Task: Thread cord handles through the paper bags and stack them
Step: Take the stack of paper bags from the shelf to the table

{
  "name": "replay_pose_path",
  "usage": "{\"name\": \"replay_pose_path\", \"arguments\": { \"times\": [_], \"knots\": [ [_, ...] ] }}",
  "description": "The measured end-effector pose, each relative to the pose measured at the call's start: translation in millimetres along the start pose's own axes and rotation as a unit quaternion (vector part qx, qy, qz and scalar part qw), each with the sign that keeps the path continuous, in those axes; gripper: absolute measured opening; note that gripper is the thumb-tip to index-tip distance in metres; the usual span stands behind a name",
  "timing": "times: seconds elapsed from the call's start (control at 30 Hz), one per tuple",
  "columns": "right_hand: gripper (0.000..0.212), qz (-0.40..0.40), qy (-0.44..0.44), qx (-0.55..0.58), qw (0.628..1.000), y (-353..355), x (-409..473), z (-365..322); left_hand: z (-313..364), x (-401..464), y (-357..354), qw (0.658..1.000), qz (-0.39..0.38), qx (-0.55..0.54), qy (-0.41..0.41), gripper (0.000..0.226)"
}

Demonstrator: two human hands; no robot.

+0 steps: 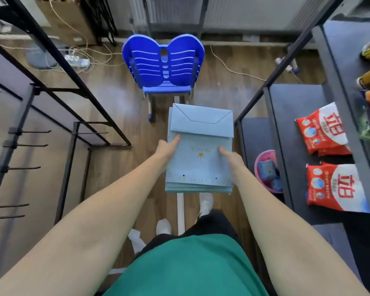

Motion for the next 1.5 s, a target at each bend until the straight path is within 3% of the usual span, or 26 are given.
{"name": "replay_pose_path", "arguments": {
  "times": [0.1, 0.23, 0.3, 0.43, 0.53, 0.8, 0.93, 1.0, 1.07, 1.13, 1.2, 1.27, 1.4, 1.5],
  "knots": [
    [0.136, 0.007, 0.002, -0.006, 1.000, -2.1, -1.6, -33.9, 18.8, 16.5, -9.4, 1.000, -0.006, 0.001, -0.001, 0.073],
    [0.101, -0.004, 0.006, -0.003, 1.000, 4.4, 0.7, -80.2, 51.8, 42.4, -34.5, 1.000, 0.008, 0.012, -0.007, 0.077],
    [0.085, -0.009, 0.003, 0.003, 1.000, 20.4, 11.7, -103.8, 72.2, 54.6, -55.3, 1.000, 0.011, 0.011, -0.001, 0.078],
    [0.079, 0.000, 0.015, 0.022, 1.000, 62.7, 42.4, -143.0, 116.8, 80.1, -99.1, 1.000, -0.003, 0.024, 0.006, 0.081],
    [0.058, 0.007, 0.023, 0.028, 0.999, 88.0, 66.7, -176.4, 152.2, 103.2, -127.1, 1.000, -0.009, 0.026, 0.014, 0.083],
    [0.093, 0.005, 0.025, 0.015, 1.000, 128.9, 129.6, -254.4, 223.0, 159.5, -160.6, 0.998, -0.012, 0.045, 0.029, 0.083],
    [0.105, 0.014, 0.030, 0.006, 0.999, 141.4, 179.8, -289.9, 263.3, 196.1, -171.3, 0.999, -0.029, 0.029, -0.002, 0.068],
    [0.116, 0.019, 0.025, -0.002, 0.999, 151.7, 218.6, -303.7, 280.4, 223.3, -170.2, 0.999, -0.035, 0.029, 0.000, 0.078],
    [0.124, 0.031, 0.010, -0.007, 0.999, 161.3, 255.6, -319.1, 294.3, 259.8, -165.9, 0.999, -0.041, 0.030, 0.005, 0.107],
    [0.119, 0.034, 0.006, -0.006, 0.999, 165.7, 282.7, -340.3, 298.0, 314.9, -157.6, 0.998, -0.036, 0.040, 0.021, 0.134],
    [0.117, 0.047, -0.008, -0.022, 0.999, 153.1, 275.0, -381.4, 310.1, 355.1, -153.9, 0.997, -0.034, 0.054, 0.032, 0.147],
    [0.101, 0.058, -0.009, -0.038, 0.998, 136.9, 265.5, -427.2, 337.1, 371.5, -154.9, 0.998, -0.039, 0.048, 0.034, 0.152],
    [0.085, 0.072, -0.016, -0.080, 0.994, 112.8, 272.8, -495.0, 399.8, 372.0, -162.1, 0.999, -0.036, 0.019, 0.020, 0.126],
    [0.054, 0.065, -0.013, -0.096, 0.993, 104.6, 298.3, -530.9, 430.7, 389.4, -161.3, 1.000, -0.016, -0.001, 0.011, 0.103]
  ]
}}
Point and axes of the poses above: each hand's wrist, its own x-axis towards the middle knuckle, its own y-axis out of the back of the hand, z = x × y, the point moved 5 cm from there along x, towards the middle knuckle, and after that the axes turned 9 degrees about -z, right-handed, at the moved point
